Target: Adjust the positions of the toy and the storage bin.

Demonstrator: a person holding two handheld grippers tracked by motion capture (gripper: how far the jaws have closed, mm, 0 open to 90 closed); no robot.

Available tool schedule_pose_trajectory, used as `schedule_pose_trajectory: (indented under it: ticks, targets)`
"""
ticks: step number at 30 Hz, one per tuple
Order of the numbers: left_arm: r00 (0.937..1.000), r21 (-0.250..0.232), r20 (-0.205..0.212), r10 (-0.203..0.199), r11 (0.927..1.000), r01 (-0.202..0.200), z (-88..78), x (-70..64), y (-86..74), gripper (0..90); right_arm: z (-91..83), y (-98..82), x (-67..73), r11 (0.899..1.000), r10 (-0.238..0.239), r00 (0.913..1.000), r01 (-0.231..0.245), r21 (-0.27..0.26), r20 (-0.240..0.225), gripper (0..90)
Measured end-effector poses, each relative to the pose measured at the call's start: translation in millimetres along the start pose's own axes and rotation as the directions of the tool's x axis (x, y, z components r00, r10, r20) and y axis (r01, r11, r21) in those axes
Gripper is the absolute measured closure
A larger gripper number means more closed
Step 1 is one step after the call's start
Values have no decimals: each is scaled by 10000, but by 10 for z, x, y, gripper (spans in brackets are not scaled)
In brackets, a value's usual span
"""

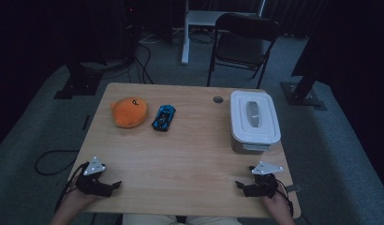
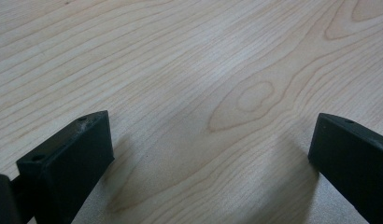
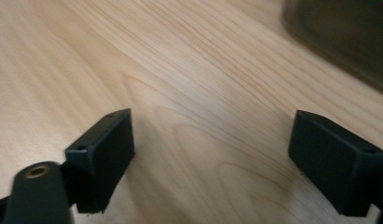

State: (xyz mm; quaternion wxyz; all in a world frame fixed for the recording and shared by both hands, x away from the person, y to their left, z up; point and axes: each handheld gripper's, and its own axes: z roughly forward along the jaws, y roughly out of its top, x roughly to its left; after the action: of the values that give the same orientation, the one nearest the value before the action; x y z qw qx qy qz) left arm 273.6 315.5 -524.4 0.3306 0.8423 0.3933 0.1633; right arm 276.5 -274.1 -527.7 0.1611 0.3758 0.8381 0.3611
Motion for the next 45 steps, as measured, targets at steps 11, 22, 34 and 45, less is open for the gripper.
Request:
schedule_pose_trajectory:
  ticks: [11,22,34,45]
  targets:
    - [10000,14,-31,-30,10000,30,-1,-4,-1,6,-23,-22,-33,9993,384,9984,-384,-11,420,126]
    - [9993,145,-318,-183,9997,188,24,-21,56,25,-21,-21,-50,9980,637,9957,-636,-26,677,124]
    - [9995,-125,-317,41,9999,-45,73,-66,252,44,-20,-21,-53,9977,679,9953,-679,-25,687,123]
    - [9996,140,-285,36,9999,-32,180,-47,487,44,-20,-20,-53,9977,676,9954,-676,-23,685,123]
